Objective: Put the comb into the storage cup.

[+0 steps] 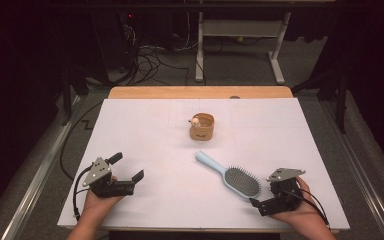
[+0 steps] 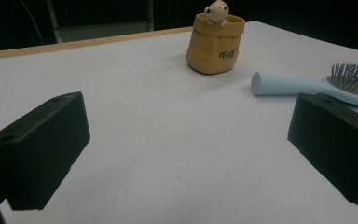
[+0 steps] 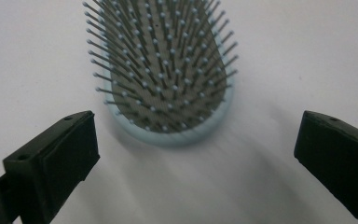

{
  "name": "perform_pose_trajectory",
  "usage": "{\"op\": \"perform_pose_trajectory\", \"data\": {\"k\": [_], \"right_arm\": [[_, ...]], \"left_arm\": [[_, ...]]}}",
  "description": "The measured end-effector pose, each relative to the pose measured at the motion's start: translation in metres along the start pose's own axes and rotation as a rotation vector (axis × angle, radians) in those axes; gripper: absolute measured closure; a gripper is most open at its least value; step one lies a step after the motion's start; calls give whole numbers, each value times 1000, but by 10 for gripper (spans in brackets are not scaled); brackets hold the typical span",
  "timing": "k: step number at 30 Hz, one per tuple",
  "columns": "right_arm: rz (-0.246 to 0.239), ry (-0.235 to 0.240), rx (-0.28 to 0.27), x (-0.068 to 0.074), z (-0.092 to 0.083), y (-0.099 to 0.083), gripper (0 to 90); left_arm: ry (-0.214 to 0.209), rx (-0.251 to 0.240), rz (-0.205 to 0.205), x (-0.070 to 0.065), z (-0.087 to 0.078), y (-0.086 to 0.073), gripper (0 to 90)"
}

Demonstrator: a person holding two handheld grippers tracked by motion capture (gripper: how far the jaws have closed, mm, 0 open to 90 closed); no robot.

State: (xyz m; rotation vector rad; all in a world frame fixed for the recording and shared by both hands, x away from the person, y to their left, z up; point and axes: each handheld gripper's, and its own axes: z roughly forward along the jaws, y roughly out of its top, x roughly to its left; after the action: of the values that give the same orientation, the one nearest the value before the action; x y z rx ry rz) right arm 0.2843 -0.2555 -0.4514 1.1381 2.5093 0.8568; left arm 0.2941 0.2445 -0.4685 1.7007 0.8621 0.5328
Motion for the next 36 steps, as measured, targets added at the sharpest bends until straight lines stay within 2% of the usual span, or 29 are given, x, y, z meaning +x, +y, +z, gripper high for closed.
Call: {"op": "perform_pose_trajectory", "data": {"k": [6, 17, 26, 31, 36], "right_arm": [[-38, 17, 21, 5, 8, 13, 3], [-106, 18, 64, 8, 27, 39, 4], [-156, 13, 142, 12, 39, 55, 31], [-157, 0, 169, 13, 43, 59, 54], [-170, 20, 188, 15, 47, 61, 108]], "left_arm": [[-1, -2, -1, 0, 0, 0, 0], [-4, -5, 0, 1, 0, 0, 0], [-5, -6, -2, 1, 0, 0, 0], [-5, -8, -3, 1, 0, 0, 0], [-4, -5, -4, 1, 0, 0, 0]]}}
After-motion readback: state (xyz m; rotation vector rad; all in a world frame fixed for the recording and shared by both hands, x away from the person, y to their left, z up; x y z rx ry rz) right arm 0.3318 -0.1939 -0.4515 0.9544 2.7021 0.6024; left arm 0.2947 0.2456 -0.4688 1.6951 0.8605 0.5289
